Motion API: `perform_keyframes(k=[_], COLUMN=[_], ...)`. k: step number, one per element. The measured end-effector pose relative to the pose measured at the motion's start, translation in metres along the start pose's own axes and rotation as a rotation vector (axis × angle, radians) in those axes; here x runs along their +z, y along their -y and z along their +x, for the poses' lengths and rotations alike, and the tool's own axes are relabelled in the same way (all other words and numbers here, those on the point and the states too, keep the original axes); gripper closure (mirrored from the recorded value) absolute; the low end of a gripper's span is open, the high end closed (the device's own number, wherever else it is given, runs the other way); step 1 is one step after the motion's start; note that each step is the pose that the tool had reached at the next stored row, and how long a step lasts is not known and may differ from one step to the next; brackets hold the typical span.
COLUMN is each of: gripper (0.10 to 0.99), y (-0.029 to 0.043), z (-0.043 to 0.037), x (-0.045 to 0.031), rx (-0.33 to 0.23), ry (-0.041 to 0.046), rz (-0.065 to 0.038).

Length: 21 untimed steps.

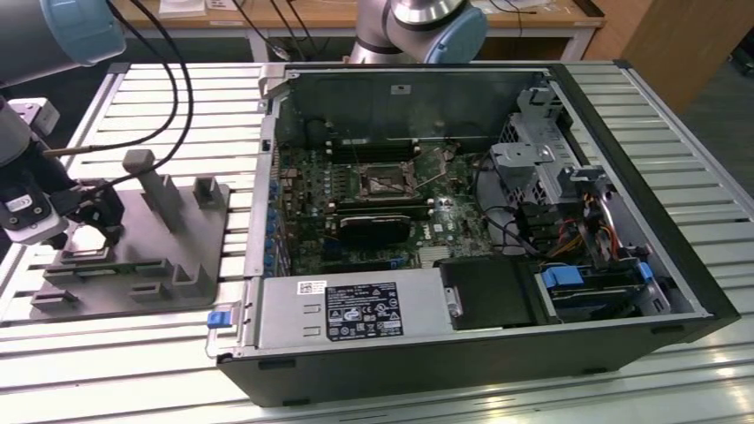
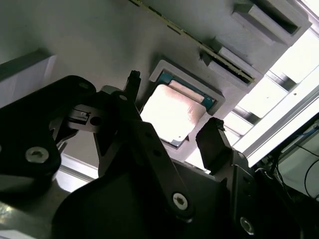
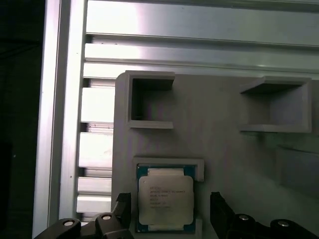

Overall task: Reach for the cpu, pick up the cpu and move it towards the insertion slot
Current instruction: 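Pick up the cpu and move it towards the insertion slot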

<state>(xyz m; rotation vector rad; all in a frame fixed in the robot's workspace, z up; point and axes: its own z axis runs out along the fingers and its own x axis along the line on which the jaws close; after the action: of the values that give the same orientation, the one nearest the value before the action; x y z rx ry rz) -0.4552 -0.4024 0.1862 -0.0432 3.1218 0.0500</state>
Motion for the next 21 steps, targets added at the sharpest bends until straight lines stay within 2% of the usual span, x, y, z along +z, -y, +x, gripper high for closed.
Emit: perform_keyframes(k=[3,10,12,14,15,21], gripper=[0.357,0.373,0.498,0.498,0.545,0.545], y=[0.0001,0.0001,0.0001,0.0001,0.0001,0.0000], z=[0.0001,0.0001,0.0001,0.0001,0.0001,0.0000], x=[0.0024,0.0027,0.0027,0.0027,0.0027,0.0022], rx=[-0.001,-0.002,-0.001,-0.002,-0.002,-0.002], ry=[-0.0001,-0.0001,-0.0002,-0.0002,-0.0002,0.0001], rz=[0.000,0.001,0.001,0.001,0.001,0.002])
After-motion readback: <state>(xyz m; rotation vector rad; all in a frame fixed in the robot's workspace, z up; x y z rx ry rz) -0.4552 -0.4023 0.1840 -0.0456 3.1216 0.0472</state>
